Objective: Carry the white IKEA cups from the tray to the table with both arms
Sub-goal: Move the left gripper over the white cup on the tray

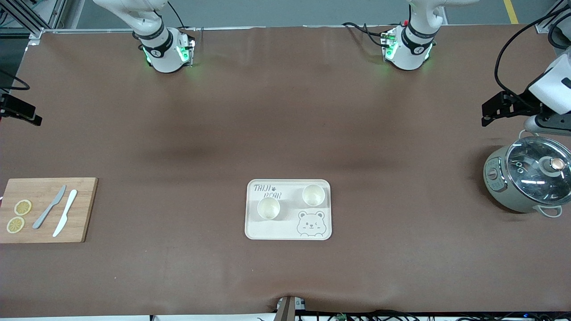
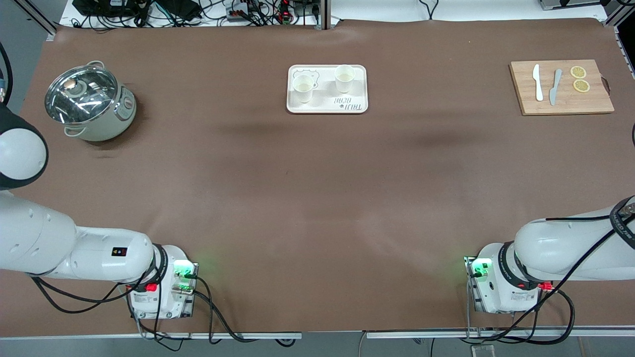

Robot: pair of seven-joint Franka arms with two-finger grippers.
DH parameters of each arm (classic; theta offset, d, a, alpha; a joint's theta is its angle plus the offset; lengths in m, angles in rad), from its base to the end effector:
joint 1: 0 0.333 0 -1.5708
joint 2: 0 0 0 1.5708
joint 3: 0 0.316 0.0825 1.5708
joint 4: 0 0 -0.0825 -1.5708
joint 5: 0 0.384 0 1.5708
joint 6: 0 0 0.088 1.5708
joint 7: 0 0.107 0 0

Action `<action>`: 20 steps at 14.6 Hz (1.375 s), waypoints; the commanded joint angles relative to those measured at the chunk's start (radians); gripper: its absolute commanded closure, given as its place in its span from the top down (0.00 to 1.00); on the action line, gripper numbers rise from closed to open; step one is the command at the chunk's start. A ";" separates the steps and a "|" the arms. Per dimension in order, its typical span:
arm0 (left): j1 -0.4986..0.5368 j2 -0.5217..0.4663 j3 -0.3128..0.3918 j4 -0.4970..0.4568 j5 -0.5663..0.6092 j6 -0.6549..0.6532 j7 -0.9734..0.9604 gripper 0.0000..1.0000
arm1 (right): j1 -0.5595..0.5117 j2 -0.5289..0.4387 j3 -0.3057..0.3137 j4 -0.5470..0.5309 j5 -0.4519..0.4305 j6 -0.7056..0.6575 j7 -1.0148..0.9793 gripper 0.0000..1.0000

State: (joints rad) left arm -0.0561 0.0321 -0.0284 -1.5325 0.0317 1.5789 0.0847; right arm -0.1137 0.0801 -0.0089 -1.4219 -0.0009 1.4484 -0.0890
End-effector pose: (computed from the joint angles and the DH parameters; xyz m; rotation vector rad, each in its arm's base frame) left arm 0.5639 -0.0441 0.6254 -3.0996 0.2629 -0.0223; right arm 0.5628 -0.0692 0.6385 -3.1360 0.0528 0.0839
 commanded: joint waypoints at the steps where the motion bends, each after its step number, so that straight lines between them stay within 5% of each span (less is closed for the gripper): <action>1: -0.001 0.012 -0.004 0.022 0.014 0.001 0.006 1.00 | 0.006 -0.014 0.012 -0.014 0.016 -0.002 -0.003 1.00; 7: -0.021 0.040 -0.007 0.012 0.002 0.006 -0.005 1.00 | 0.032 -0.014 0.012 -0.017 0.018 -0.020 0.003 1.00; 10: -0.031 0.074 -0.007 0.029 -0.093 0.026 -0.064 1.00 | 0.022 -0.009 0.009 -0.014 0.021 -0.013 -0.006 1.00; 14: -0.187 0.250 -0.019 0.191 -0.073 0.026 -0.261 1.00 | 0.025 -0.008 0.009 -0.015 0.021 -0.020 -0.006 1.00; 20: -0.381 0.417 -0.010 0.230 -0.064 0.197 -0.534 1.00 | 0.026 0.004 0.007 -0.022 0.019 -0.020 -0.008 1.00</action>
State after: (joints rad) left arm -0.4064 0.3891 -0.0468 -1.3516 -0.0491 1.7432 -0.3989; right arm -0.0847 0.0868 0.0002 -1.4361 0.0024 1.4314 -0.0887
